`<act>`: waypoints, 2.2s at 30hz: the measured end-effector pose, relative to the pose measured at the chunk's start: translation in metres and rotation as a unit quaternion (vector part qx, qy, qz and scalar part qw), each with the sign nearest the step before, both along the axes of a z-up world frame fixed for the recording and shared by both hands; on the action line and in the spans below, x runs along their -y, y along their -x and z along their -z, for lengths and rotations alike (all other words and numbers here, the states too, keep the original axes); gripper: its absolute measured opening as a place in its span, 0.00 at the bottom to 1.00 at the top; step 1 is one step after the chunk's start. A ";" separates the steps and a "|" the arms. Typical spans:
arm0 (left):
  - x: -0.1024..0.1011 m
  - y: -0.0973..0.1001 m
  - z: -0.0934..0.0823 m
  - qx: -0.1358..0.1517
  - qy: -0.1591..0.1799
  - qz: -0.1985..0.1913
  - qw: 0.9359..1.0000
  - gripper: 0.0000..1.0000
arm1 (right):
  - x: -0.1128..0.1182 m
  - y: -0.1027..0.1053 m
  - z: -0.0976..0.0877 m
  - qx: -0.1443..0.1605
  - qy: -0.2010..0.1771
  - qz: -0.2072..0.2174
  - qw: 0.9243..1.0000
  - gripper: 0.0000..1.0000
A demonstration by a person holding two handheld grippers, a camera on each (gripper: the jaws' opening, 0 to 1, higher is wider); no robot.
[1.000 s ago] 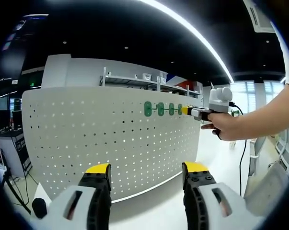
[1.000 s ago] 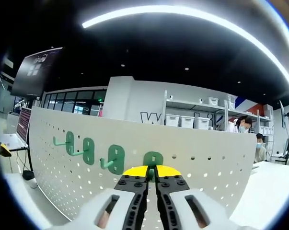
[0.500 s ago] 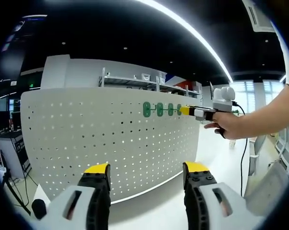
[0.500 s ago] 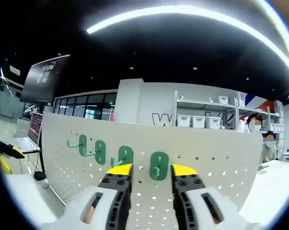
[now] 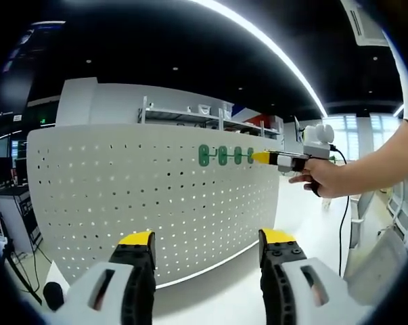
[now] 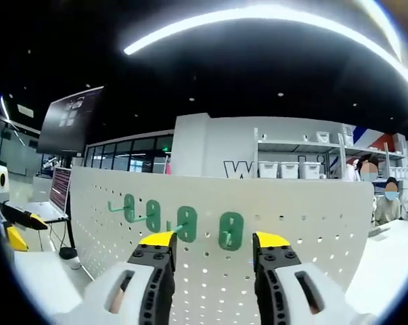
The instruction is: Insert the hook assembly into the mounting plate slot until the hook locks in place.
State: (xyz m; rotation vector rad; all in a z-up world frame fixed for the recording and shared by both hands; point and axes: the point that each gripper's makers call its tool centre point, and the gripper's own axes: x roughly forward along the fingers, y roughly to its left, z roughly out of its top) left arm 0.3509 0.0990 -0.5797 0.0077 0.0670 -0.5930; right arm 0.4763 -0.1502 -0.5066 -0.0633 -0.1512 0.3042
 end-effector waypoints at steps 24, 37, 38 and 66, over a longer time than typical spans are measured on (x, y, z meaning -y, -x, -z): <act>0.005 0.003 -0.006 0.008 0.001 0.005 1.000 0.63 | -0.002 0.033 0.014 -0.024 0.009 -0.071 0.997 0.44; 0.008 0.005 -0.007 0.009 0.001 0.008 1.000 0.64 | -0.001 0.062 0.026 -0.033 0.017 -0.095 0.995 0.50; 0.008 0.005 -0.006 0.009 0.000 0.008 1.000 0.64 | -0.001 0.066 0.027 -0.033 0.020 -0.095 0.995 0.50; 0.001 0.016 0.008 -0.001 -0.002 0.007 1.000 0.68 | 0.006 0.116 0.063 -0.060 0.001 -0.092 0.994 0.54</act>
